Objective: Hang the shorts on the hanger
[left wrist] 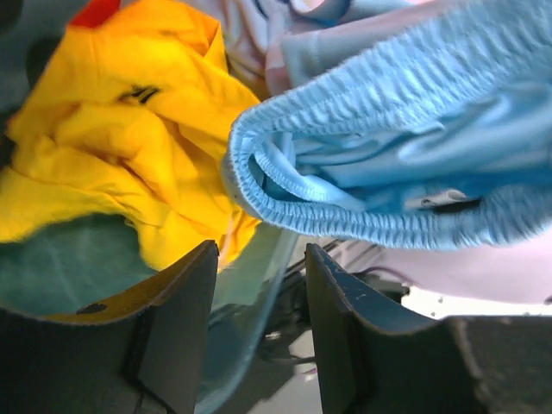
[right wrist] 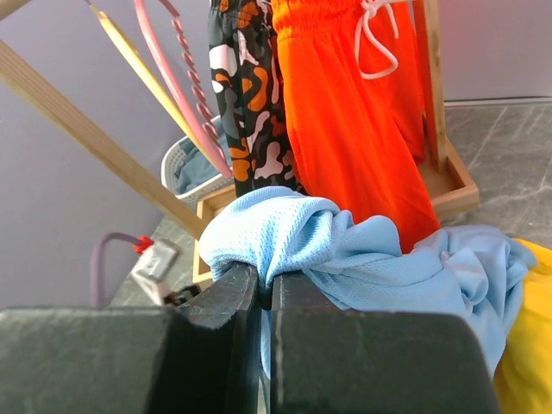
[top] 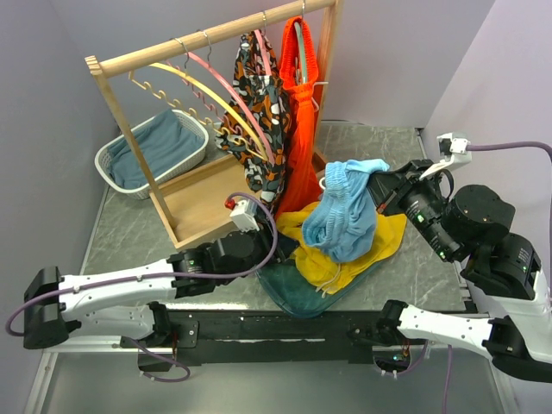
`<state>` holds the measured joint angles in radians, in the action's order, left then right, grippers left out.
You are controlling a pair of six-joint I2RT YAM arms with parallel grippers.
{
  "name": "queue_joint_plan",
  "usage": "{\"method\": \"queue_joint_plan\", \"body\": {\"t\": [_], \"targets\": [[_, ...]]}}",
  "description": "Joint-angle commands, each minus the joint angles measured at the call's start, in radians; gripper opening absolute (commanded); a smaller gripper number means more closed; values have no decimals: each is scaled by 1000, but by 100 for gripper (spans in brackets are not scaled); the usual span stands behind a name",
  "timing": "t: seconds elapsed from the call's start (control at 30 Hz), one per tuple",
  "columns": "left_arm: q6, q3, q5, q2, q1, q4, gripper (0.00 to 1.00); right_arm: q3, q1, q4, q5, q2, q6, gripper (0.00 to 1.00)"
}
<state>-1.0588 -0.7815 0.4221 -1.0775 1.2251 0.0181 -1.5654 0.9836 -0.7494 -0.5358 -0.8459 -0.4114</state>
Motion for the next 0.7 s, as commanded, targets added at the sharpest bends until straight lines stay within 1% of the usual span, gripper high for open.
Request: {"method": "queue_joint_plan", "body": {"t": [0.0, 0.07, 0.13, 0.2, 0.27, 0.37, 0.43, 0.5, 0.67], "targets": [[-222, -9, 20, -74, -1, -59, 51, -15, -5, 88, 5, 22, -3, 0], [-268, -16, 24, -97, -1, -75, 52, -12, -5, 85, 5, 24, -4, 0], [-309, -35, 62, -133, 1, -40, 52, -7, -3, 82, 5, 24, -12, 0], [-346, -33, 79, -147, -1, -58, 53, 2, -6, 82, 7, 33, -13, 0], [-348, -13, 87, -153, -1, -130, 53, 16, -5, 79, 5, 39, -20, 0], [-333, -32, 75, -185, -7, -155, 54, 34, -3, 78, 2, 56, -24, 0], [-313, -27, 60, -197, -6, -190, 52, 39, -5, 73, 0, 62, -27, 0], [-317, -25, 55, -197, -7, -190, 51, 41, -5, 64, -4, 67, -29, 0], [-323, -32, 67, -234, -13, -199, 54, 53, -3, 70, 3, 82, -33, 0]]}}
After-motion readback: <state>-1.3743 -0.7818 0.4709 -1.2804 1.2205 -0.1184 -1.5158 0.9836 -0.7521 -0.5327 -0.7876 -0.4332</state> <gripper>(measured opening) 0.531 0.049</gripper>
